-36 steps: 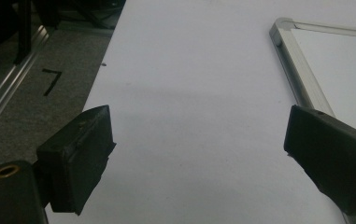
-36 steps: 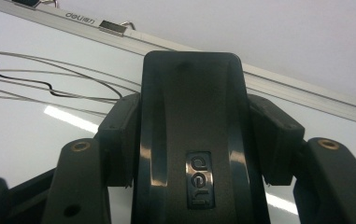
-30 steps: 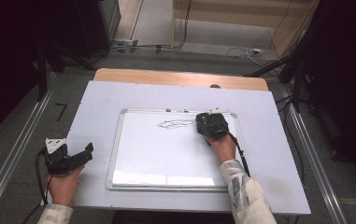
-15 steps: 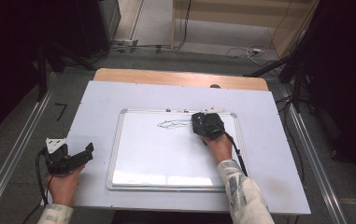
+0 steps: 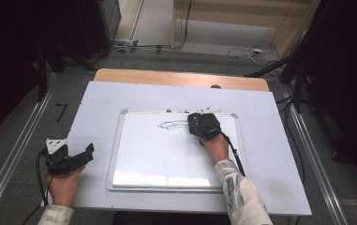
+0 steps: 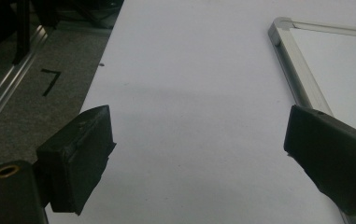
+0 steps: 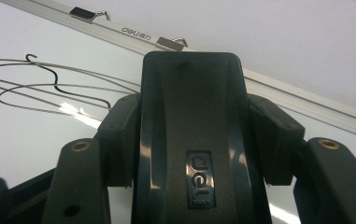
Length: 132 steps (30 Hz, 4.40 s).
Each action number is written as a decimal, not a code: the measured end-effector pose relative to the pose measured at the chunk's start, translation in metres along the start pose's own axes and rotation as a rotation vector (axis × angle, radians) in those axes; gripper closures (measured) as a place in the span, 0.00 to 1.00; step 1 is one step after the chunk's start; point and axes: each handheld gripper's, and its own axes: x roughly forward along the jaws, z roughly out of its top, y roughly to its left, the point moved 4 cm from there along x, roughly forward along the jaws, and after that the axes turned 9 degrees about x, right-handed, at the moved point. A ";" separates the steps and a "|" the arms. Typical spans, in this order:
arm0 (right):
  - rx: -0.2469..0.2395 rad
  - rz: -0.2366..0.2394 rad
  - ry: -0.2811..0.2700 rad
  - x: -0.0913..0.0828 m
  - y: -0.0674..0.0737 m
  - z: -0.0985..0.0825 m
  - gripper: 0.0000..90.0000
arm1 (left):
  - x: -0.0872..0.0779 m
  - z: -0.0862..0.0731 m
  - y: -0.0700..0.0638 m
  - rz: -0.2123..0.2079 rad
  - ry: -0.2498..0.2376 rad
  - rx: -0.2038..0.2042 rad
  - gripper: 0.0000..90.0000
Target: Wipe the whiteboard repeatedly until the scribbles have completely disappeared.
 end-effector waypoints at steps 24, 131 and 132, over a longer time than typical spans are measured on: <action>-0.038 0.035 0.002 0.008 0.025 0.005 0.44 | 0.000 0.000 0.000 -0.001 0.000 0.002 0.10; -0.165 0.125 0.024 0.023 0.090 0.011 0.43 | 0.000 -0.001 0.001 -0.001 0.001 0.000 0.10; -0.163 0.123 0.024 0.022 0.088 0.011 0.43 | 0.000 -0.001 0.001 -0.001 0.002 0.000 0.10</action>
